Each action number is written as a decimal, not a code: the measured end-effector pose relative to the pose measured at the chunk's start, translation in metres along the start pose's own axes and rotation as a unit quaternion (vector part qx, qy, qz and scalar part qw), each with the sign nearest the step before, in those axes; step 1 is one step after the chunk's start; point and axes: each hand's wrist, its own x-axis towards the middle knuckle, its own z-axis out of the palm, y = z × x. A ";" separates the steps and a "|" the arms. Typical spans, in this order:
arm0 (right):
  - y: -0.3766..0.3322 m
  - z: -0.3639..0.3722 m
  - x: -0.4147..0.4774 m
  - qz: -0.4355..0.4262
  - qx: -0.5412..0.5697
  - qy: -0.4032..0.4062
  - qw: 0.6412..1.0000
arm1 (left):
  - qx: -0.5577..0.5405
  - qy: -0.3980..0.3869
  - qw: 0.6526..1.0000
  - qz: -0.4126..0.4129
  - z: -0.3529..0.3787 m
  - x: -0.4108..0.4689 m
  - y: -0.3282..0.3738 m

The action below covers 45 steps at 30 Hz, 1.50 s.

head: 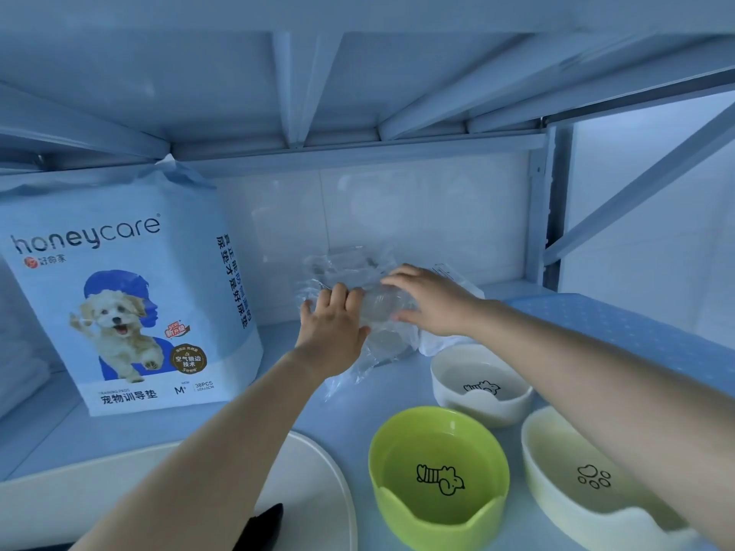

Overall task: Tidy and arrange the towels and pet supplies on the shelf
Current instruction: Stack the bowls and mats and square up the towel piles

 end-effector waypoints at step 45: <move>0.116 0.008 -0.004 -0.070 -0.195 -0.069 0.976 | -0.089 0.112 0.988 0.059 0.006 0.053 0.065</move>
